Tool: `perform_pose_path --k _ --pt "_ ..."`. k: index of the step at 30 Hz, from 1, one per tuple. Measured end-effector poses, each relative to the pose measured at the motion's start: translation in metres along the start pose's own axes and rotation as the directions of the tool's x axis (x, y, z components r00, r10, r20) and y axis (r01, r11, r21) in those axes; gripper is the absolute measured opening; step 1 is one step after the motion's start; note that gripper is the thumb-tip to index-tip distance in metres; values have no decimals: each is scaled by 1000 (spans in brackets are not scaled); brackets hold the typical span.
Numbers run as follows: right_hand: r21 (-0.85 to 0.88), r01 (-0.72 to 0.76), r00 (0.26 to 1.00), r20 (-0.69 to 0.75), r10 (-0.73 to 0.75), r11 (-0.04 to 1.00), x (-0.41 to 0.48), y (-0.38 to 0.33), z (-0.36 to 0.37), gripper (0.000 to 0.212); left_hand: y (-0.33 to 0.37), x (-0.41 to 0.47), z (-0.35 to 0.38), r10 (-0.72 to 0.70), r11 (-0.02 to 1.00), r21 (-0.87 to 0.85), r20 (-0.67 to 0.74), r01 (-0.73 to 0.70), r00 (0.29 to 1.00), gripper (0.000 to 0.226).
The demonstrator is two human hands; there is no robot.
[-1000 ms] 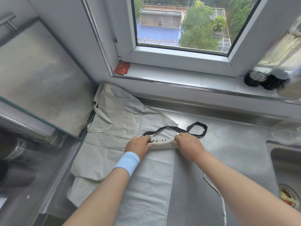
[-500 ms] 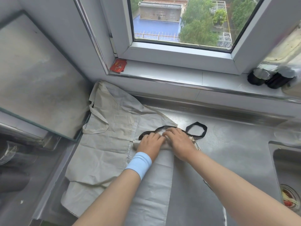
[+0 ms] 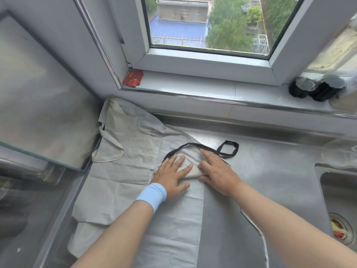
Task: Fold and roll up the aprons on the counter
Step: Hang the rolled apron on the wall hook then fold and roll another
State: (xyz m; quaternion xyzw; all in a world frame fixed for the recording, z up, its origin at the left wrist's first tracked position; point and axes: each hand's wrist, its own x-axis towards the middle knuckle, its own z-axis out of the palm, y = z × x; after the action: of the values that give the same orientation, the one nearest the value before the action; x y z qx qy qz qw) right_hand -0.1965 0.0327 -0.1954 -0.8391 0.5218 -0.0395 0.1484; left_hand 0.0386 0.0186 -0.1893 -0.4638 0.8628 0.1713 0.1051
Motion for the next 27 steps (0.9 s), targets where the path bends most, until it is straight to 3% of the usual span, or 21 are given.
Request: perform_pose_path --k 3,6,10,13,22,25,27 --pt "-251 103 990 -71 -124 963 7 -8 -8 10 8 0 -9 -50 998 32 -22 51 998 59" --pt "-346 126 991 2 -134 930 10 -20 -27 32 16 3 -21 -48 998 28 -94 51 994 37" --pt "-182 42 997 73 -29 982 6 -35 -61 42 15 -7 -49 -118 958 -268 -51 101 992 23" --pt "-5 -103 978 183 103 995 5 -45 -91 23 9 -20 -76 -126 931 -343 21 125 992 26" --pt "103 -171 924 361 124 980 -5 -102 -206 13 16 -85 -141 -68 834 -546 30 73 997 37" --pt "60 -143 957 261 123 988 -9 -120 -220 10 22 -113 -156 -93 774 -624 53 106 994 20" --pt "-113 -43 999 -25 40 993 -9 -129 -220 26 24 -131 -167 -167 666 -732 44 146 985 13"
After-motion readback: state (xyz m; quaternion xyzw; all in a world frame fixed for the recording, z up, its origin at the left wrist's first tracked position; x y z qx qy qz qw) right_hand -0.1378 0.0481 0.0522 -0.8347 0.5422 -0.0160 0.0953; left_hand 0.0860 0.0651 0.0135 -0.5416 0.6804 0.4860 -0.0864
